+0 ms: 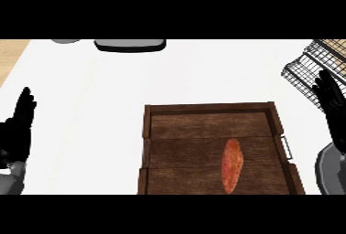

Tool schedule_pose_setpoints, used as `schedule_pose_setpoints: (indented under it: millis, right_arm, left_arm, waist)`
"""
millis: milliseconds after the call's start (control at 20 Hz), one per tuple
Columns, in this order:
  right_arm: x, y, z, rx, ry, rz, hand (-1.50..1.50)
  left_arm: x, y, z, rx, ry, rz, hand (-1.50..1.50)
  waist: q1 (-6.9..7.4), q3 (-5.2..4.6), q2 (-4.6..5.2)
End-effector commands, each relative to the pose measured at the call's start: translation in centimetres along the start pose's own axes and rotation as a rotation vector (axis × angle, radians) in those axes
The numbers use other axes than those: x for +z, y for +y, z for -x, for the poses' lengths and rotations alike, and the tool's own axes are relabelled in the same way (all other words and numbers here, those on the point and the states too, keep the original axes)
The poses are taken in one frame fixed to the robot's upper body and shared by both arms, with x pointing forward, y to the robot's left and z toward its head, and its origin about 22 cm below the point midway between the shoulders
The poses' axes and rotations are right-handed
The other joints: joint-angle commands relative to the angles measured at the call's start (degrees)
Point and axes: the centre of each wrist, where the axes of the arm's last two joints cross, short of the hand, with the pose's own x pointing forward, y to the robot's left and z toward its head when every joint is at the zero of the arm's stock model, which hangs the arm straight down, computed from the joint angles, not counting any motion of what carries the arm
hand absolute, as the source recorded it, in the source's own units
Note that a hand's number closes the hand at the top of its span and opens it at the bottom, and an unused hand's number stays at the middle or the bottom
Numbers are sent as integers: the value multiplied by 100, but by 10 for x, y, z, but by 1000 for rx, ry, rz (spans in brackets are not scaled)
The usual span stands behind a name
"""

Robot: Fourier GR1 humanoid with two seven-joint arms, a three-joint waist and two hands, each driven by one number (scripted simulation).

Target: Pick the sweet potato from the tray and place it in the tiered basket

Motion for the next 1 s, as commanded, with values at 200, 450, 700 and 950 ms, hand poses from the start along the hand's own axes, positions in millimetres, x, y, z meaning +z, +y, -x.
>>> schedule_pose_setpoints:
  millis: [200,450,700,950]
  right_arm:
    - [-11,110,-20,-231,149,144,-150]
    - [6,191,-19,-298,184,257,-150]
    - [15,225,-55,-132,2,290,-150]
    - [8,191,-50,206,139,181,-150]
  left_arm:
    - [20,-76,-22,176,-98,394,0]
    - [34,-119,-14,261,-60,540,0]
    - [25,-118,-25,267,-55,562,0]
    - [42,-106,-9,250,-34,540,0]
  waist:
    - [31,-6,-85]
    - [30,14,-28]
    - [-37,6,-126]
    - [-111,-31,-225]
